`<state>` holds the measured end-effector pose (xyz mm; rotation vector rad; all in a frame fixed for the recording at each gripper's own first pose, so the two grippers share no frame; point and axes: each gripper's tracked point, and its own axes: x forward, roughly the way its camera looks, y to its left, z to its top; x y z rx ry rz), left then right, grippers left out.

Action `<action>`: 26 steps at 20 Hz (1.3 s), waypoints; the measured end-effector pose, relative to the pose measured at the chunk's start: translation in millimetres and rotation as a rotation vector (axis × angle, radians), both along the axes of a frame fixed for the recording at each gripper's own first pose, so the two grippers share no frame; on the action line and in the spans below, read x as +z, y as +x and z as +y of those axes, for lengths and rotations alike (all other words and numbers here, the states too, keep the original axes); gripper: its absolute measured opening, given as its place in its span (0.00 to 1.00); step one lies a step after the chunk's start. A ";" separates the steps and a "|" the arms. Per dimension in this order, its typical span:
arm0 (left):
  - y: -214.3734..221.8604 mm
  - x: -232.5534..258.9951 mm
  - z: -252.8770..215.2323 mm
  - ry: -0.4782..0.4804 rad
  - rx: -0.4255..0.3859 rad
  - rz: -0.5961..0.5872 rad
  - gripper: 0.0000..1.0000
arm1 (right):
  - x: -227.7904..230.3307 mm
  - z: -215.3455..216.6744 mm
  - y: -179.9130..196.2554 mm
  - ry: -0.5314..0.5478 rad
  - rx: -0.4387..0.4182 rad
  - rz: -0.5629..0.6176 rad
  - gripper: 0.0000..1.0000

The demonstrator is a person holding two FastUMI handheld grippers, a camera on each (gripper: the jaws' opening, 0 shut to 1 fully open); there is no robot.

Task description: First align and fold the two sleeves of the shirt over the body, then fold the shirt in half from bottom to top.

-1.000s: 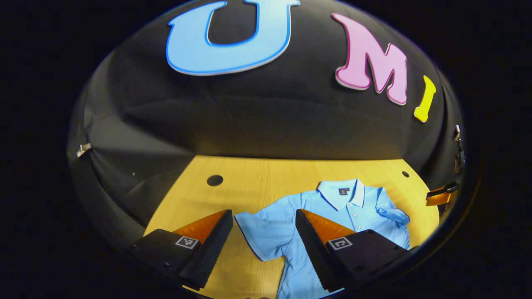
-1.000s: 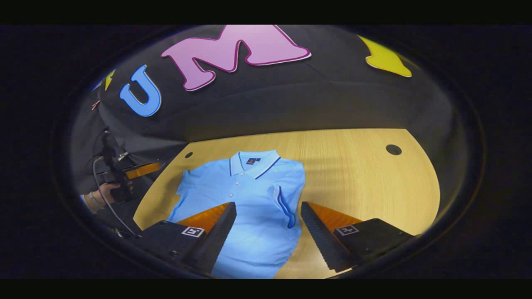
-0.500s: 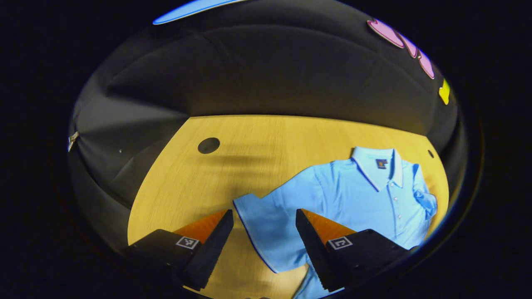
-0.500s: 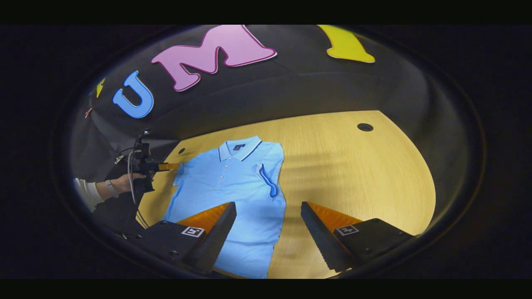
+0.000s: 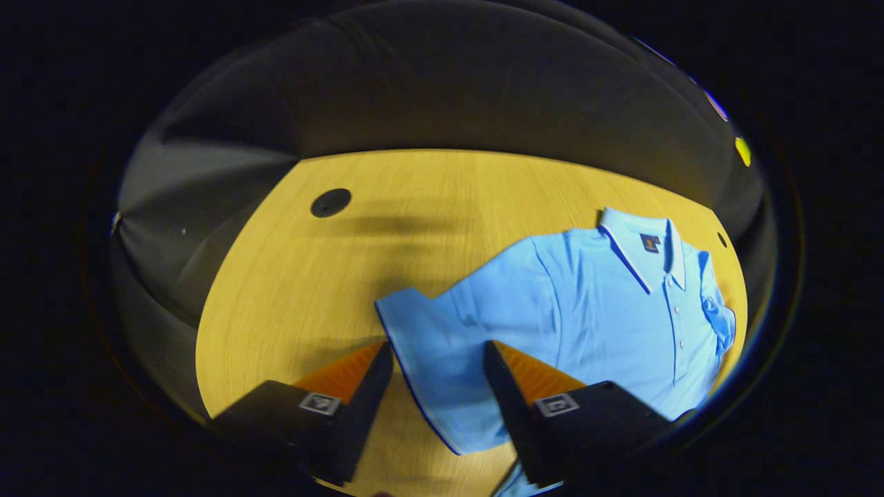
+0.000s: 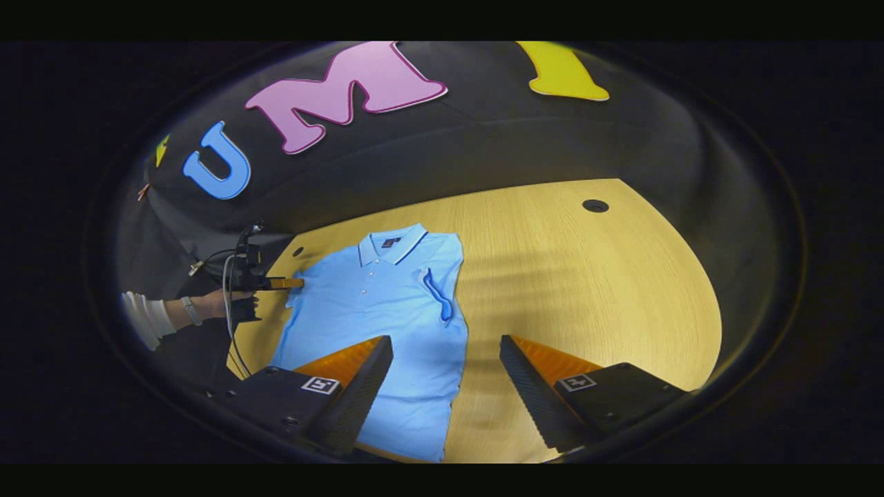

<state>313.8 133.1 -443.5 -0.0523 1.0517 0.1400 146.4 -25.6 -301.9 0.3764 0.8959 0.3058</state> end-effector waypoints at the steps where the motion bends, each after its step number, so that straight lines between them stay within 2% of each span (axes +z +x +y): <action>1: 1.5 2.1 -3.7 -0.001 -0.010 -0.002 0.62 | 1.0 3.2 -0.3 0.002 0.007 -0.002 0.98; 4: 6.3 5.0 -14.9 0.022 -0.014 -0.005 0.12 | -2.3 3.7 -3.1 0.004 0.023 -0.008 0.98; 5: 6.3 6.0 -13.9 0.020 -0.019 -0.002 0.09 | -1.3 4.5 -5.5 0.003 0.026 -0.010 0.98; 8: 7.5 12.7 -26.1 -0.023 -0.039 -0.015 0.07 | -2.5 0.4 -11.1 -0.003 0.022 -0.010 0.98; 10: 14.6 29.3 -35.4 -0.042 -0.063 -0.067 0.06 | -6.0 -4.0 -13.7 -0.014 0.017 -0.013 0.98; 16: 31.8 75.9 -96.6 -0.106 -0.230 -0.178 0.06 | -7.3 0.7 -15.4 0.002 0.012 -0.018 0.98; 19: 22.5 60.8 -131.6 -0.158 -0.265 -0.109 0.06 | -8.1 1.0 -17.2 -0.001 0.021 -0.021 0.98; 22: 11.4 34.5 -144.9 -0.169 -0.248 -0.022 0.14 | -11.6 1.7 -22.9 -0.002 0.026 -0.010 0.98; 23: 9.1 32.0 -151.4 -0.189 -0.239 -0.013 0.22 | -12.6 1.5 -24.9 -0.001 0.028 -0.008 0.98; 26: 4.8 45.6 -159.9 -0.232 -0.229 -0.040 0.80 | -15.1 -2.3 -33.4 -0.006 0.027 -0.001 0.98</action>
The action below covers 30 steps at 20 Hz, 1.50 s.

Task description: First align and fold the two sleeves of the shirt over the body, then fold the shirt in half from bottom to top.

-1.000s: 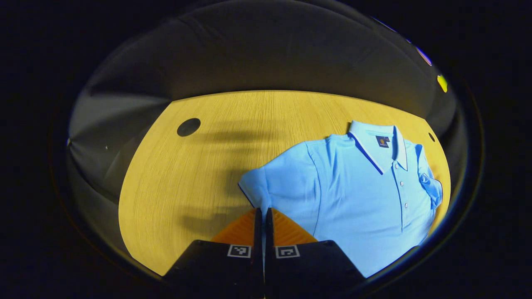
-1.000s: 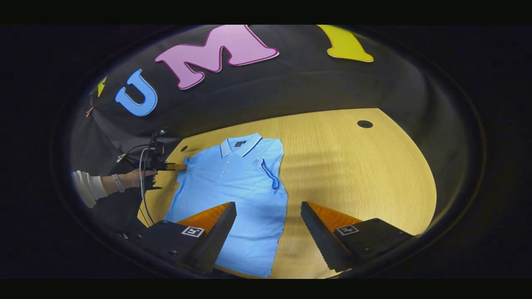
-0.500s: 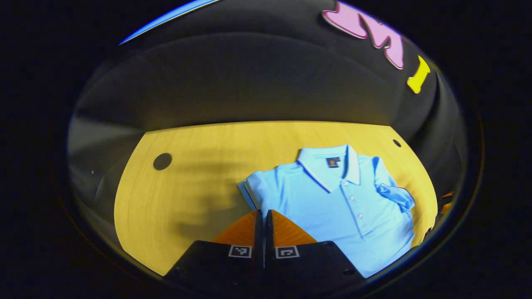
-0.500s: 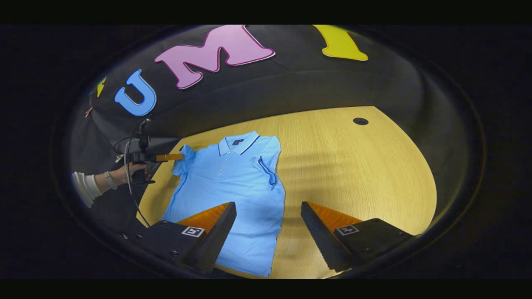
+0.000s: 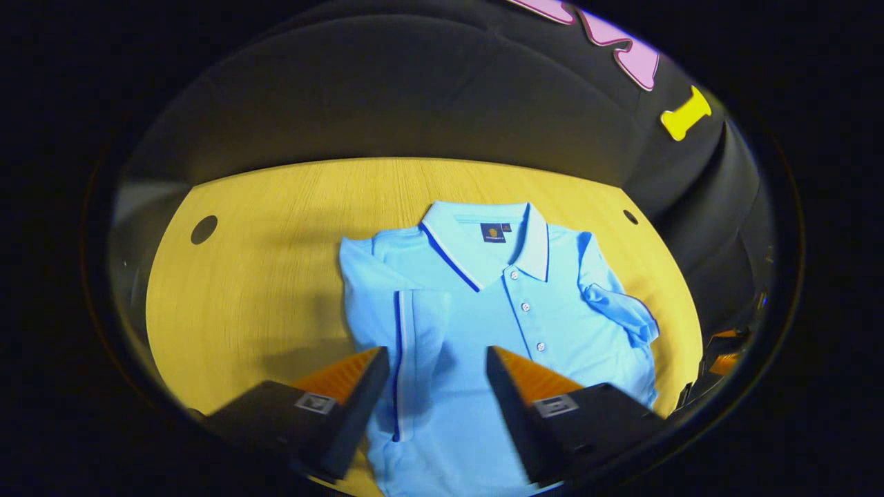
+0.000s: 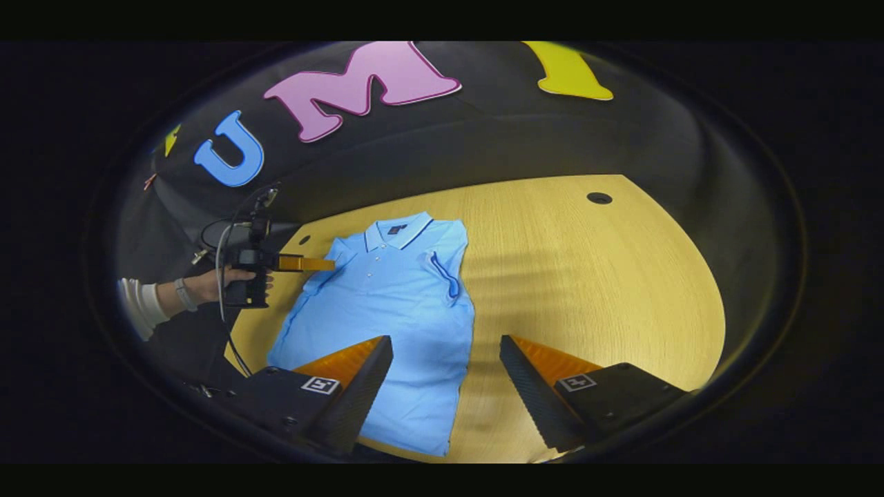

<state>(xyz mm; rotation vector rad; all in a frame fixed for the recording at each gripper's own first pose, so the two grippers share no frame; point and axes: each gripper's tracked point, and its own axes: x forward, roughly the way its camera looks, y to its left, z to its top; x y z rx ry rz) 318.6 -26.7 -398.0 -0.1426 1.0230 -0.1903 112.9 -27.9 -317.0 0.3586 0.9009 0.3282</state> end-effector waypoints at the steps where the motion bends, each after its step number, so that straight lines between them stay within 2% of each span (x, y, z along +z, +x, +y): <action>1: -2.4 10.3 4.9 0.011 -0.007 -0.019 1.00 | -1.2 -0.4 -2.2 0.005 -0.003 0.005 0.98; 5: -32.0 55.4 22.6 0.041 -0.046 -0.084 0.98 | -7.3 0.6 -14.4 0.025 -0.015 0.023 0.98; 10: -124.2 85.5 36.2 -0.001 -0.056 -0.089 0.98 | -20.7 9.5 -54.0 0.058 -0.006 0.089 0.98; 13: -190.9 77.9 41.9 -0.047 -0.047 -0.030 0.98 | -31.3 11.0 -84.8 0.061 0.006 0.130 0.98; 18: -271.4 49.9 54.8 -0.070 -0.011 0.094 0.98 | -45.2 20.1 -131.0 0.168 -0.031 0.230 0.98; 21: -303.2 42.0 51.4 -0.103 0.002 0.146 0.98 | -54.6 21.5 -154.5 0.230 -0.066 0.293 0.98; 25: -341.9 29.1 38.9 -0.161 -0.030 0.222 0.98 | -64.9 32.9 -188.3 0.337 -0.081 0.424 0.98; 26: -349.1 26.5 36.4 -0.172 -0.038 0.237 0.98 | -69.9 34.2 -196.8 0.349 -0.087 0.461 0.92; 27: -355.9 22.3 34.6 -0.183 -0.042 0.257 0.98 | -74.1 36.4 -207.9 0.365 -0.092 0.505 0.98; 30: -366.0 15.6 29.1 -0.220 -0.039 0.296 0.98 | -72.0 40.1 -216.5 0.499 -0.186 0.600 0.96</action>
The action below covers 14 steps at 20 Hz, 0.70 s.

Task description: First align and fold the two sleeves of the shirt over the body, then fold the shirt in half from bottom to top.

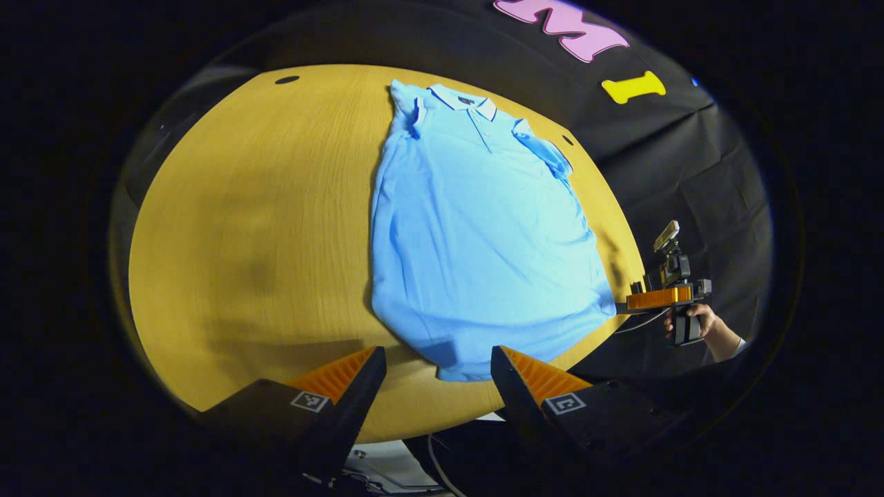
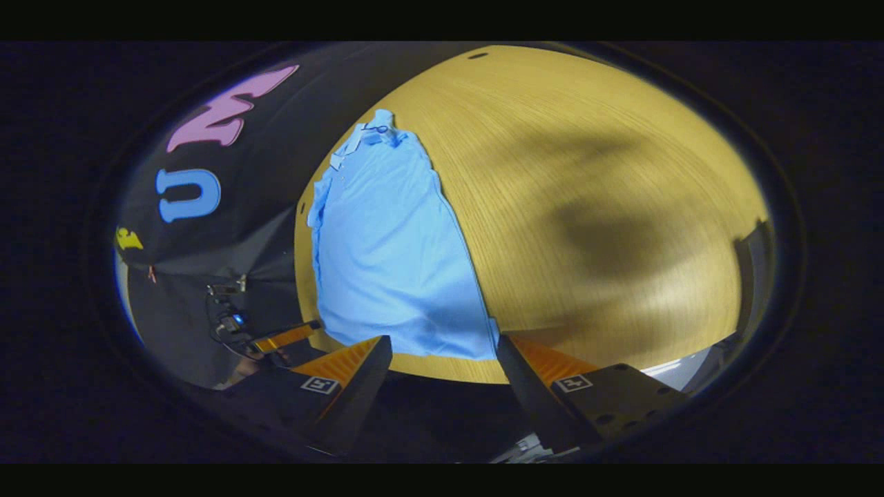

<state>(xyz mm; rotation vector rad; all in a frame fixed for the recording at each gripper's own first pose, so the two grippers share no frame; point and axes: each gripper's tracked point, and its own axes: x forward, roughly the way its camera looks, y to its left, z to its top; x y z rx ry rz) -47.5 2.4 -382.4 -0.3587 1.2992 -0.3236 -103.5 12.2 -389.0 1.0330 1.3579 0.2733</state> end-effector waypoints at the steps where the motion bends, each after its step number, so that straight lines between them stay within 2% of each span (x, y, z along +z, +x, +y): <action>1: -4.2 -2.9 1.1 -0.003 0.003 0.014 0.98 | 1.2 -0.7 2.2 0.043 -0.058 0.039 0.96; 3: -9.8 -5.2 2.6 -0.007 0.000 0.038 0.98 | 3.8 -0.3 0.0 0.107 -0.136 0.098 0.96; 6: -13.7 -4.7 3.7 -0.016 -0.007 0.044 0.98 | 0.8 -3.7 -13.8 0.099 -0.128 0.121 0.98; 10: -14.7 -13.6 -1.0 -0.031 0.005 0.067 0.98 | -0.1 1.7 4.6 0.116 -0.175 0.105 0.94; 12: -12.2 -13.5 -2.2 -0.041 0.009 0.066 0.92 | -0.8 6.6 16.5 0.110 -0.173 0.086 0.93; 14: -11.0 -12.9 -2.7 -0.052 0.030 0.065 0.96 | -1.1 10.6 28.9 0.104 -0.184 0.064 0.93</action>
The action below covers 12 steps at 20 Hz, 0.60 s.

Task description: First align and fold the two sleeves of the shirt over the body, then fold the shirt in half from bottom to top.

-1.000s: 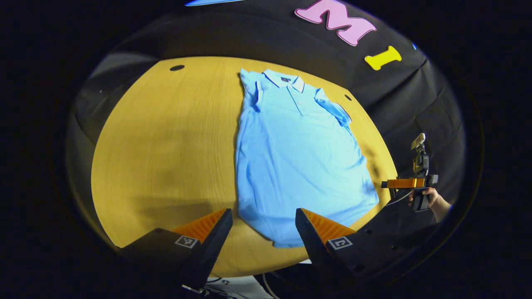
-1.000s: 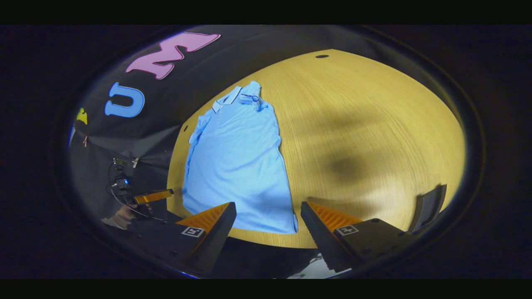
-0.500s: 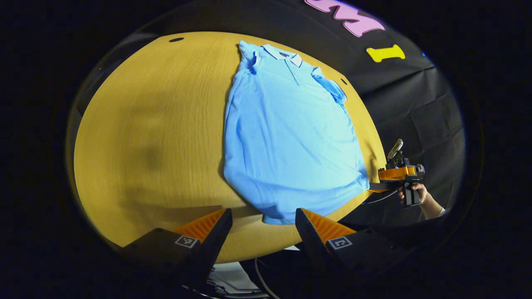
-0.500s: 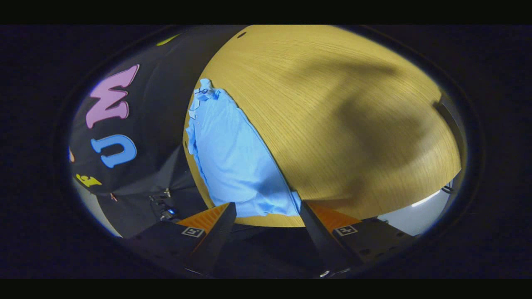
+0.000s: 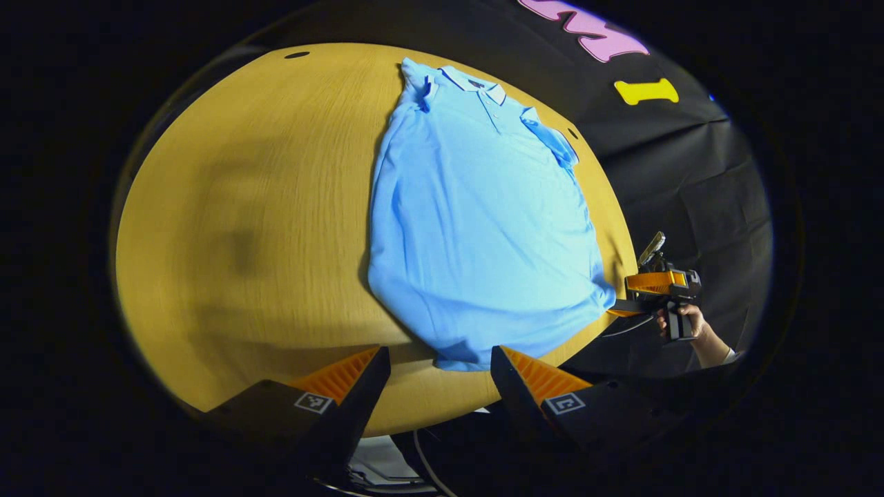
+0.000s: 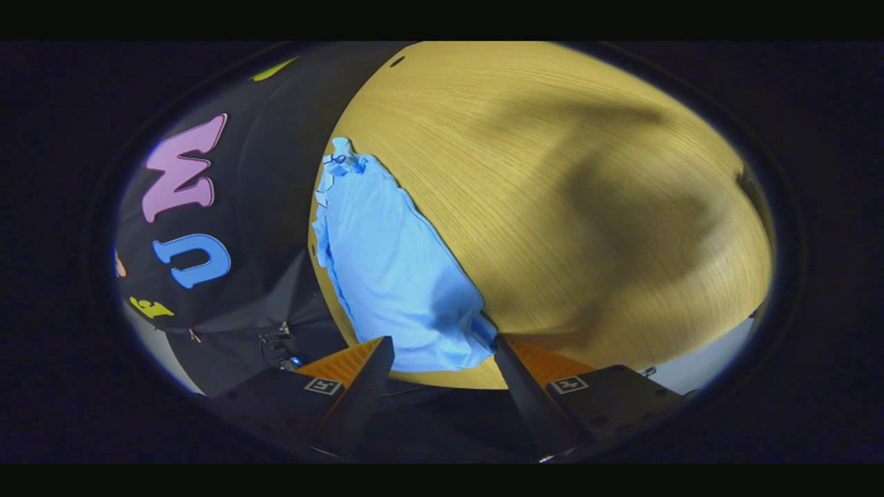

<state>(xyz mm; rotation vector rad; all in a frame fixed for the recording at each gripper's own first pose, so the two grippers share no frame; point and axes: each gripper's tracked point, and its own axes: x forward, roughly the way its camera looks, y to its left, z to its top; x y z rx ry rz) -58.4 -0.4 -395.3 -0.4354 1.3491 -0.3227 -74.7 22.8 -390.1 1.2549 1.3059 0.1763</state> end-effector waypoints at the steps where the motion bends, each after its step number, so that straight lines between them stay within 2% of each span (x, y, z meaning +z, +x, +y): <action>1: 2.3 0.9 0.6 -0.003 0.013 -0.001 0.96 | 0.0 2.2 6.5 -0.003 -0.010 -0.008 0.93; 3: 8.1 1.6 1.9 -0.005 0.042 -0.008 0.92 | -2.8 7.4 20.0 -0.017 -0.031 -0.020 0.93; 4: 13.3 0.7 0.6 -0.002 0.060 -0.016 0.96 | -3.2 9.8 26.2 -0.018 -0.043 -0.025 0.86; 5: 17.4 0.2 -0.7 0.003 0.068 -0.021 0.96 | -4.5 15.1 31.1 -0.020 -0.048 -0.031 0.88; 6: 24.7 -5.4 -4.9 0.007 0.074 -0.026 0.95 | -6.2 17.8 31.1 -0.030 -0.036 -0.038 0.88; 8: 32.0 -9.6 -5.8 0.026 0.078 -0.039 0.95 | -6.6 24.5 28.6 -0.042 0.011 -0.062 0.81; 9: 34.0 -11.2 -6.6 0.033 0.081 -0.041 0.92 | -7.3 27.4 28.6 -0.044 0.026 -0.068 0.77; 10: 35.4 -11.1 -6.4 0.036 0.089 -0.044 0.85 | -6.8 30.5 27.9 -0.045 0.038 -0.071 0.76; 12: 38.0 -12.8 -9.1 0.036 0.094 -0.041 0.78 | -10.1 35.4 24.8 -0.056 0.072 -0.076 0.77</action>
